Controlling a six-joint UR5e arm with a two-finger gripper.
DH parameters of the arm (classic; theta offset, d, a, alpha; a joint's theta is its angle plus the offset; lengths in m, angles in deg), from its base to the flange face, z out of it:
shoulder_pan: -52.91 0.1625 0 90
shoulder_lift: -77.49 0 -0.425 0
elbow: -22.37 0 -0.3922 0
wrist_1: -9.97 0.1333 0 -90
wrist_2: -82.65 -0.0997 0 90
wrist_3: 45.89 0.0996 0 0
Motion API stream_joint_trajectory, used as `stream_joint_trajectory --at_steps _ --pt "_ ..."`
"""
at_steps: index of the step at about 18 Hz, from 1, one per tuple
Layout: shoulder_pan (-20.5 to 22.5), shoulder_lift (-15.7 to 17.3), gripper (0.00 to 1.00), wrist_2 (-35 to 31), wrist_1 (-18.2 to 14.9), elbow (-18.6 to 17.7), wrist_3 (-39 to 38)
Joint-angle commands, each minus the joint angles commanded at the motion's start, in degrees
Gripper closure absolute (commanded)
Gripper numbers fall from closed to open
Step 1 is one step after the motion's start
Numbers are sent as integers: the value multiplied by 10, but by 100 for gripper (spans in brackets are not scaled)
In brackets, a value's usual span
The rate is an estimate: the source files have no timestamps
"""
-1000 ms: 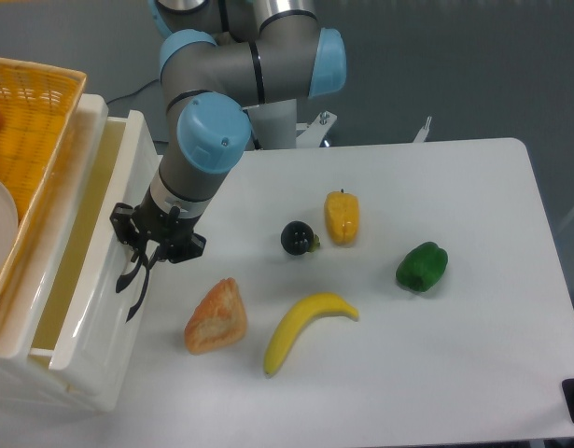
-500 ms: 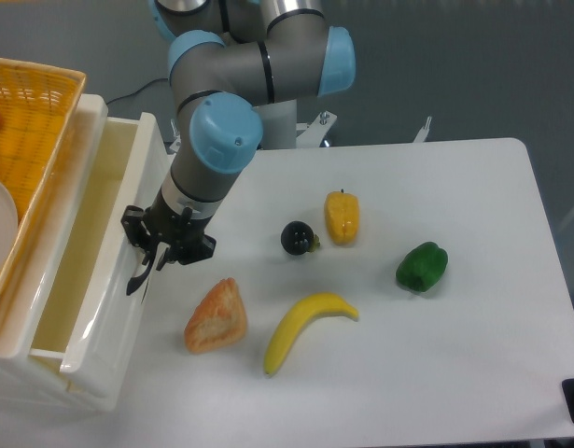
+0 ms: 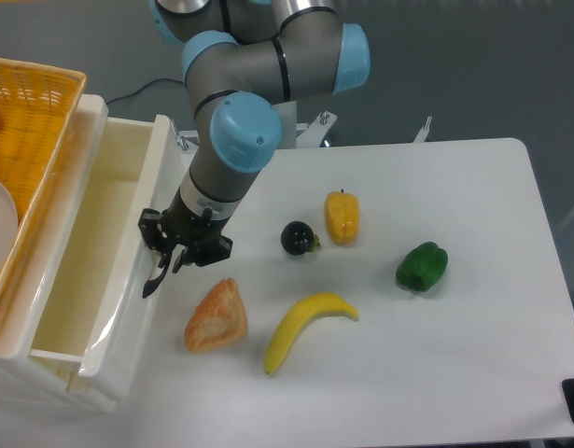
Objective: Slide the top white drawer open
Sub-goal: 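Keep pulling the upper drawer outward along its runners until fully open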
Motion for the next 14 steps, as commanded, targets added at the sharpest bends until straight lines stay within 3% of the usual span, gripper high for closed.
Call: stream_joint_trajectory --at_steps 14 --pt "18 -1 74 -1 0 3 8"
